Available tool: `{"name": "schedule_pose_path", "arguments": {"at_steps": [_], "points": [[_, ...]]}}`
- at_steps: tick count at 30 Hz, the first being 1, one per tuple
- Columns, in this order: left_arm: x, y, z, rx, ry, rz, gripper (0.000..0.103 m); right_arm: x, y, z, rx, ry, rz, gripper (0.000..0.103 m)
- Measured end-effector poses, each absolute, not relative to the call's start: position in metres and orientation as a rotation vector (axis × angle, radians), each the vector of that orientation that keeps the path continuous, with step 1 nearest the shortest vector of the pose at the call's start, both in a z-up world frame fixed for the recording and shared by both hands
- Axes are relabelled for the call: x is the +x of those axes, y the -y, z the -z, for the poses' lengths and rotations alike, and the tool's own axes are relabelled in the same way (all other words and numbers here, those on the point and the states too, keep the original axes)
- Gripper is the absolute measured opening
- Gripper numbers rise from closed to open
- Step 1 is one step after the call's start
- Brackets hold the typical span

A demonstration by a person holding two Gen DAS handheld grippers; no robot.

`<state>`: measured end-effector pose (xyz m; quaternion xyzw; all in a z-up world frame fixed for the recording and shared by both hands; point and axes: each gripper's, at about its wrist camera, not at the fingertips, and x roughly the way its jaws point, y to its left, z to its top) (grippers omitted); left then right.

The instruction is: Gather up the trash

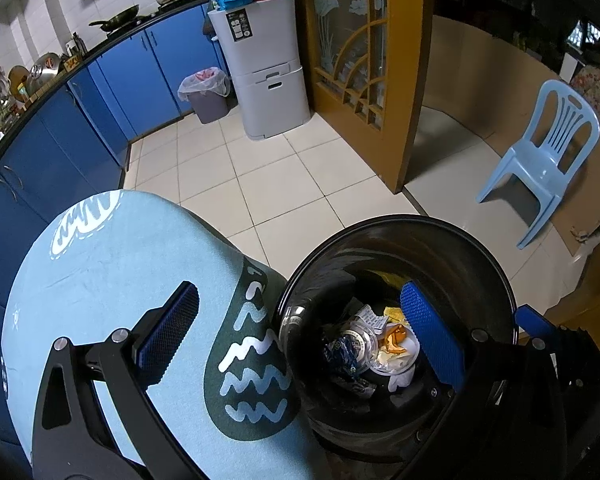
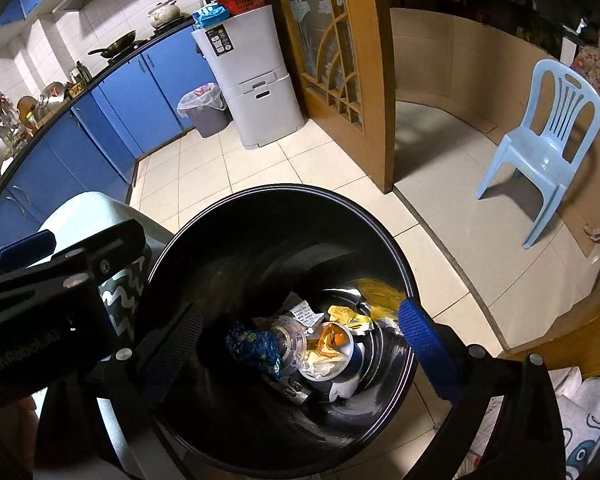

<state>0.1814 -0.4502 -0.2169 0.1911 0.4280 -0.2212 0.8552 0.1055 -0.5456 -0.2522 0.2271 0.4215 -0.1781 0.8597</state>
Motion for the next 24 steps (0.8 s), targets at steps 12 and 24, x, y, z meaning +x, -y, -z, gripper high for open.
{"name": "schedule_pose_path", "arguments": {"at_steps": [12, 24], "points": [[0.1818, 0.4481, 0.2158, 0.398, -0.903, 0.465, 0.1, 0.1068, 0.5424, 0.2497, 0.473, -0.885, 0.372, 0.096], [0.1814, 0.4445, 0.2178, 0.389, -0.925, 0.478, 0.1, 0.1077, 0.5408, 0.2481, 0.471, -0.885, 0.373, 0.096]]}}
